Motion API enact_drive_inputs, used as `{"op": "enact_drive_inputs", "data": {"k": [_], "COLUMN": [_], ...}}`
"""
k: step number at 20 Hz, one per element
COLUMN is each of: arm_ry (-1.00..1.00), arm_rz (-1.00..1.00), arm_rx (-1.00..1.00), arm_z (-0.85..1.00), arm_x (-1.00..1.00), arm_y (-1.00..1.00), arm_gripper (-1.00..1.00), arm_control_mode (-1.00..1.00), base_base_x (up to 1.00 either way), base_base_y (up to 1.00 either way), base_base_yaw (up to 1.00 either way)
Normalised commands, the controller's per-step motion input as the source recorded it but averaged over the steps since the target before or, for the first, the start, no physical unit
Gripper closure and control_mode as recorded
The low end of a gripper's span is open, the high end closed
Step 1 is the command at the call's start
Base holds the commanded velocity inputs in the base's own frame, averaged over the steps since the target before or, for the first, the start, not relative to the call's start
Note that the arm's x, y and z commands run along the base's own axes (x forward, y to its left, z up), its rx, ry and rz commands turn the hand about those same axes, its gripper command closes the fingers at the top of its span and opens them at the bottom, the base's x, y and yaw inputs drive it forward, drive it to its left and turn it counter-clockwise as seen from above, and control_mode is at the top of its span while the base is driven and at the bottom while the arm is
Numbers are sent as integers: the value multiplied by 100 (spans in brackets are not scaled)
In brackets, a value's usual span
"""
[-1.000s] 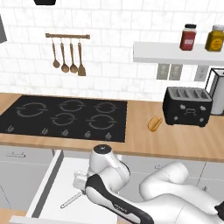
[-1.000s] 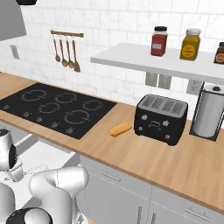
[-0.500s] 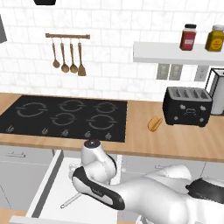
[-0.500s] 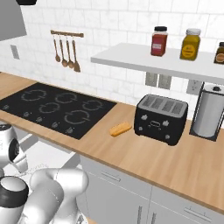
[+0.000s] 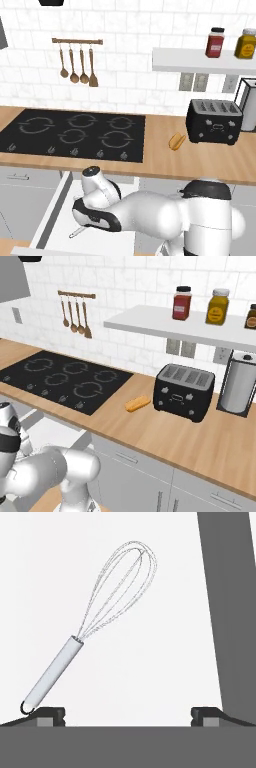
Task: Pick the whisk from the drawer and place it on the counter.
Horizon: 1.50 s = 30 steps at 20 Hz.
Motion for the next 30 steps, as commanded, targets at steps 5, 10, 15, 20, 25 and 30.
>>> {"op": "enact_drive_inputs", "data": {"k": [5,10,15,20,25,30], "arm_ry": [0,0,-1,0,0,0], "arm_rz": [0,0,0,0,0,0], "arm_rx": [-3,-2,-5,-1,-1,-9], "arm_z": [-33,-29,-34,-15,-19,-90], "arm_x": [15,22,16,28,28,0], "arm_y": [0,1,11,10,12,28], "arm_gripper": [-100,-100,-100,-100,-100,100], "arm_control_mode": [-100,-100,-100,-100,-100,-100], "base_base_x": [0,0,0,0,0,0], "base_base_y": [0,0,0,0,0,0], "base_base_yaw": [0,0,0,0,0,0]}}
